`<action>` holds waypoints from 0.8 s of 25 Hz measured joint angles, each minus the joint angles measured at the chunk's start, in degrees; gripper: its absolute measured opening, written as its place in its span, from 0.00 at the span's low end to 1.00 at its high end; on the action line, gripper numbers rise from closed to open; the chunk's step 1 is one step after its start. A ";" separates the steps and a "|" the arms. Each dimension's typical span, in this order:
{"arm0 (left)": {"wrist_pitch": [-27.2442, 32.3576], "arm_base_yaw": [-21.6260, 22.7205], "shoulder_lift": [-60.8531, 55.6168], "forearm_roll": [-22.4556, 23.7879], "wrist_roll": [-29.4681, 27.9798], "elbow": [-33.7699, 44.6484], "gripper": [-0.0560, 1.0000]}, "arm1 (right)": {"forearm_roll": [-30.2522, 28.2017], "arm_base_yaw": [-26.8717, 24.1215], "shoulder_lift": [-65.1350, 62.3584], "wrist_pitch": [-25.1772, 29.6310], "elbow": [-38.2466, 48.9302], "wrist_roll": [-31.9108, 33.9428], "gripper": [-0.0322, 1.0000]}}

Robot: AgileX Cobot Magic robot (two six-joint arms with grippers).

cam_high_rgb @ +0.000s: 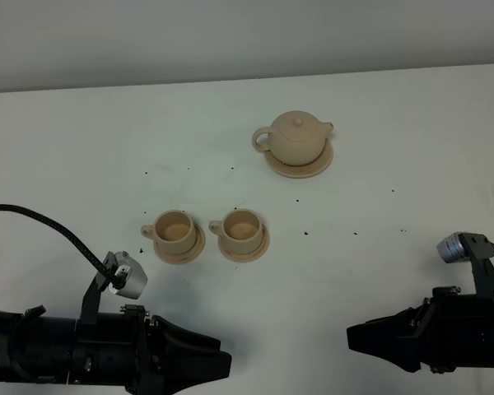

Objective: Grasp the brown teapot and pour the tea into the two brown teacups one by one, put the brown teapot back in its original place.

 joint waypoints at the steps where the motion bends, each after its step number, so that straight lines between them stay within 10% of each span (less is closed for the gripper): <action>1: 0.00 0.00 0.00 0.00 0.00 0.00 0.48 | 0.00 0.00 0.00 0.00 0.00 0.00 0.46; 20: 0.00 0.00 0.00 -0.88 -0.16 0.00 0.48 | 0.00 0.00 0.00 0.00 0.00 -0.44 0.46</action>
